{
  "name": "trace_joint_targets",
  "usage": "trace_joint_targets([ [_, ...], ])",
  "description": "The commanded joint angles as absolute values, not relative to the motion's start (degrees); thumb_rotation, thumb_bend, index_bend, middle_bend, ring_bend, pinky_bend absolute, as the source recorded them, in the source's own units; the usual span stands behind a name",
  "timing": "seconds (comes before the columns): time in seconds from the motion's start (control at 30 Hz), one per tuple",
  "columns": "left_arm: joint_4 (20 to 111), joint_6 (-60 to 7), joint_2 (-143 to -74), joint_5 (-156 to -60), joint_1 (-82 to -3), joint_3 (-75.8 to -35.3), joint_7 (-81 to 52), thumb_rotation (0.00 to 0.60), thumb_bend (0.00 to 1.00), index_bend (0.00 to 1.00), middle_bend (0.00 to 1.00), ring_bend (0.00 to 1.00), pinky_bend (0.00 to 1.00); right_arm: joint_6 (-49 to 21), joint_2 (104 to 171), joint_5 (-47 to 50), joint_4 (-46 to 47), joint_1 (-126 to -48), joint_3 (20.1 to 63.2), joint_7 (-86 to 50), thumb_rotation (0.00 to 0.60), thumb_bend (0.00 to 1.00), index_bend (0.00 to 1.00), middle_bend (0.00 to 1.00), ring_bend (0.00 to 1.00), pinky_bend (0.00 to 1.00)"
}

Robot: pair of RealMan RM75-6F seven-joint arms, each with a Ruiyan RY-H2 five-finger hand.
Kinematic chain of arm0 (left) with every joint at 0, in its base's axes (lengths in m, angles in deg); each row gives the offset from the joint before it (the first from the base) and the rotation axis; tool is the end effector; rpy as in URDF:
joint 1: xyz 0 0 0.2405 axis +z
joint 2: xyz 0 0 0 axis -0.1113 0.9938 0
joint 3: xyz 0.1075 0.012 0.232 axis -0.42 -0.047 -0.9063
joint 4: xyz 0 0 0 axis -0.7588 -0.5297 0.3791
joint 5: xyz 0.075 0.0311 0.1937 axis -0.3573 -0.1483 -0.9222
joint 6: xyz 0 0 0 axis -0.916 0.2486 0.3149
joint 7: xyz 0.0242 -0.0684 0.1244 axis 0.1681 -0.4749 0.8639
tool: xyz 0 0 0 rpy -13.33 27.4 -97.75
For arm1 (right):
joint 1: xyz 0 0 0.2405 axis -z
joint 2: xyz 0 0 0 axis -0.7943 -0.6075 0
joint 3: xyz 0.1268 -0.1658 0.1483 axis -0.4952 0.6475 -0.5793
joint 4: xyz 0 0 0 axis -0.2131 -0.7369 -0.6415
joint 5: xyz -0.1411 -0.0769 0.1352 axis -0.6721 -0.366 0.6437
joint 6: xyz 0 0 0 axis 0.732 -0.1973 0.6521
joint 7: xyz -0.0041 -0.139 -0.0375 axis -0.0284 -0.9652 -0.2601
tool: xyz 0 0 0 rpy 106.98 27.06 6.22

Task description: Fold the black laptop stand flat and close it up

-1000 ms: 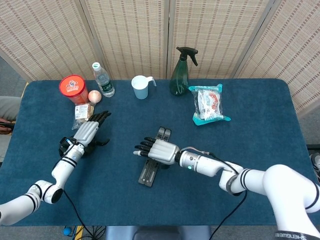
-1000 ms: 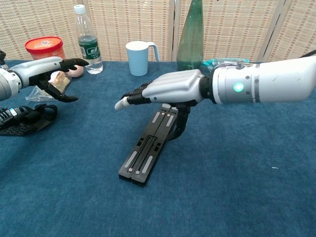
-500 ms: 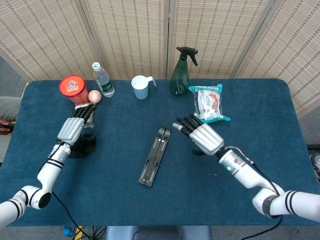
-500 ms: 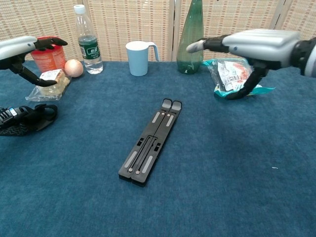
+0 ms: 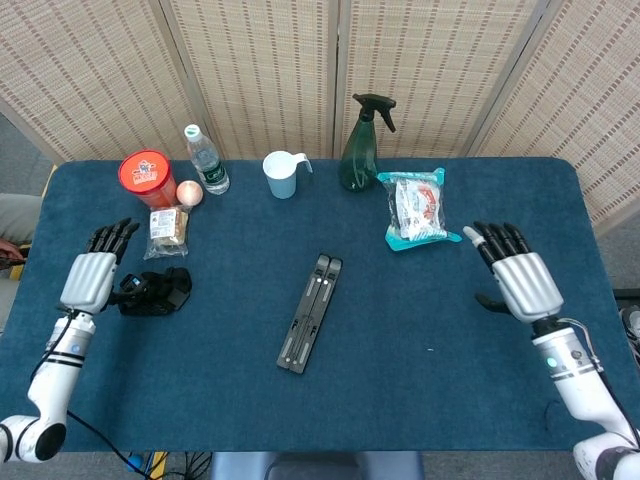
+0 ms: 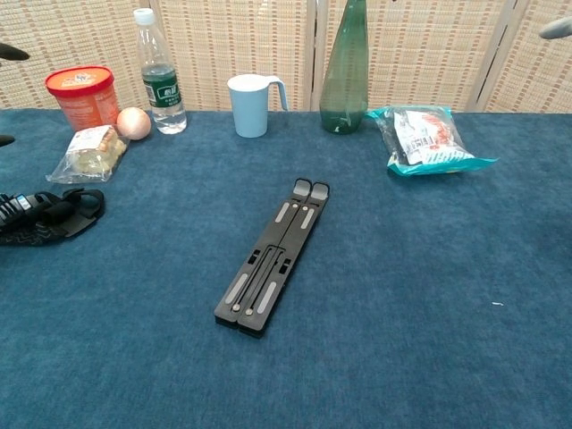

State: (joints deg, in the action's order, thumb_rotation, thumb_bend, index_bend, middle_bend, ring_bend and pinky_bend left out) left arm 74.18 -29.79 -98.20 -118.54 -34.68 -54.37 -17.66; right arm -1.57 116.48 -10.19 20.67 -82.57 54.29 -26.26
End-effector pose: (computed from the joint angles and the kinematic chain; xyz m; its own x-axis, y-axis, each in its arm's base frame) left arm -0.2652 0.3317 0.1180 0.3180 0.0347 0.9474 0.9430 -0.1153 -0.3123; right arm -0.2488 -0.2877 0.1480 0.5194 -0.0390 0.8536 -0.8385 -0.2158 0.5004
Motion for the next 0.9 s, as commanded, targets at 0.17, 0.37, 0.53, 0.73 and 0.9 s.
trace_joint_targets([
  [0.17, 82.7, -37.2, -93.1, -117.2, -27.0, -57.4, -12.0, 0.600, 0.23, 0.00, 0.00, 0.00, 0.00, 5.6, 115.4, -9.2, 21.4, -73.5, 55.4, -27.1, 0.600, 0.12, 0.00, 0.08, 0.00, 0.00],
  [0.37, 86.8, -42.8, -92.4, -118.4, -22.7, -59.1, -8.8, 0.600, 0.23, 0.00, 0.00, 0.00, 0.00, 8.1, 116.0, -9.7, 21.9, -69.1, 55.5, -28.2, 0.600, 0.12, 0.00, 0.09, 0.00, 0.00],
  [0.53, 89.3, -46.7, -91.9, -120.2, -19.9, -60.0, -6.4, 0.600, 0.23, 0.00, 0.00, 0.00, 0.00, 9.6, 116.5, -10.3, 22.2, -66.4, 55.4, -29.9, 0.600, 0.12, 0.00, 0.09, 0.00, 0.00],
  [0.73, 91.3, -49.7, -91.2, -122.8, -17.4, -61.4, -2.9, 0.600, 0.23, 0.00, 0.00, 0.00, 0.00, 11.7, 116.1, -11.9, 23.9, -63.4, 55.1, -30.4, 0.600, 0.12, 0.00, 0.09, 0.00, 0.00],
  [0.9, 92.3, -49.8, -91.0, -123.1, -16.3, -61.6, -2.3, 0.600, 0.23, 0.00, 0.00, 0.00, 0.00, 12.6, 115.7, -12.8, 24.6, -61.6, 54.5, -30.6, 0.600, 0.12, 0.00, 0.09, 0.00, 0.00],
])
